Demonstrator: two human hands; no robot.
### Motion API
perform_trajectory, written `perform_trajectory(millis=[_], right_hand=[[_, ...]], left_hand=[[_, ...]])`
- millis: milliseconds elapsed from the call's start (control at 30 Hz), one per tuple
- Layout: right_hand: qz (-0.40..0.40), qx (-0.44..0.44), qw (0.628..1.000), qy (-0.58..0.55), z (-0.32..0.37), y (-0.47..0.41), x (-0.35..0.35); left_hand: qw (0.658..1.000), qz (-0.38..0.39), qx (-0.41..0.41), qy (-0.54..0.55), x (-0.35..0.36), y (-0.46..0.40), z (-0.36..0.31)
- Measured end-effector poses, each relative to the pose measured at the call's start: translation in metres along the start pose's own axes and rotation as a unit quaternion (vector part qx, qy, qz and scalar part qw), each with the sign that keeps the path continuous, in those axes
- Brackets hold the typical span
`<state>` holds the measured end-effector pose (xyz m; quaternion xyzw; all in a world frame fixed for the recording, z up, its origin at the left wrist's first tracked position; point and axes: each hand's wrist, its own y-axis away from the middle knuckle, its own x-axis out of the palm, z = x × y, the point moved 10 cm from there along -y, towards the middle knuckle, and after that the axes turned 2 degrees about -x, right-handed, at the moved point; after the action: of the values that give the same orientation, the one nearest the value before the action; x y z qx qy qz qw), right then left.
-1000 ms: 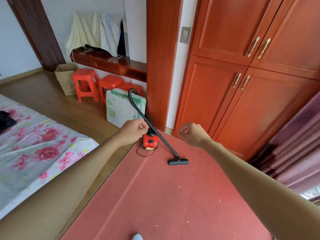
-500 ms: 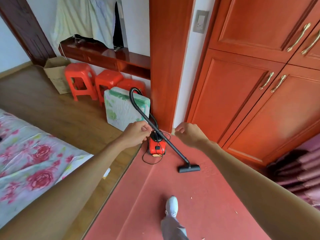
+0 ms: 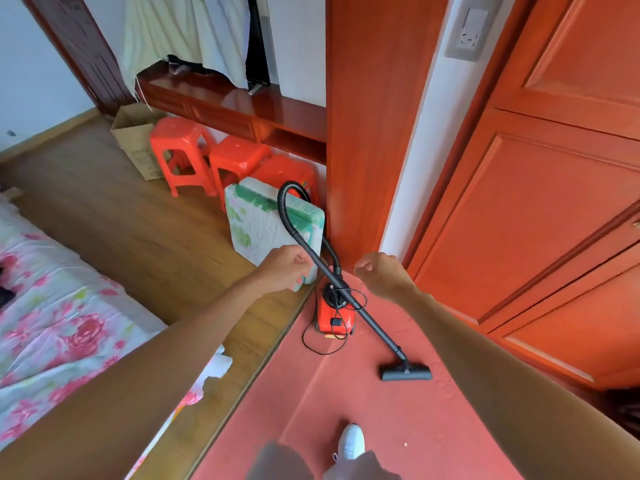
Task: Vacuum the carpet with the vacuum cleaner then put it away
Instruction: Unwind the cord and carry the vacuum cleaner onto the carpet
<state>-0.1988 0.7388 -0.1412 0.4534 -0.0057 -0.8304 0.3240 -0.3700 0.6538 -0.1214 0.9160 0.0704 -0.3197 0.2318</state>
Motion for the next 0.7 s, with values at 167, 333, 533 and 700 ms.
perform_trajectory(millis=[167, 333, 533, 700], right_hand=[[0.029, 0.041, 0.999, 0.01, -0.016, -0.052, 0.007], [0.028, 0.092, 0.995, -0.016, -0.033, -0.108, 0.019], [0.016, 0.166, 0.985, -0.04, -0.043, -0.178, 0.046], [0.024, 0.236, 0.97, -0.056, -0.063, -0.223, 0.085]], left_hand=[[0.999, 0.017, -0.024, 0.021, -0.009, -0.06, 0.009], [0.998, 0.055, -0.028, 0.024, -0.017, -0.122, 0.025], [0.991, 0.121, -0.044, 0.045, -0.018, -0.217, 0.067], [0.976, 0.159, -0.112, 0.096, -0.005, -0.285, 0.121]])
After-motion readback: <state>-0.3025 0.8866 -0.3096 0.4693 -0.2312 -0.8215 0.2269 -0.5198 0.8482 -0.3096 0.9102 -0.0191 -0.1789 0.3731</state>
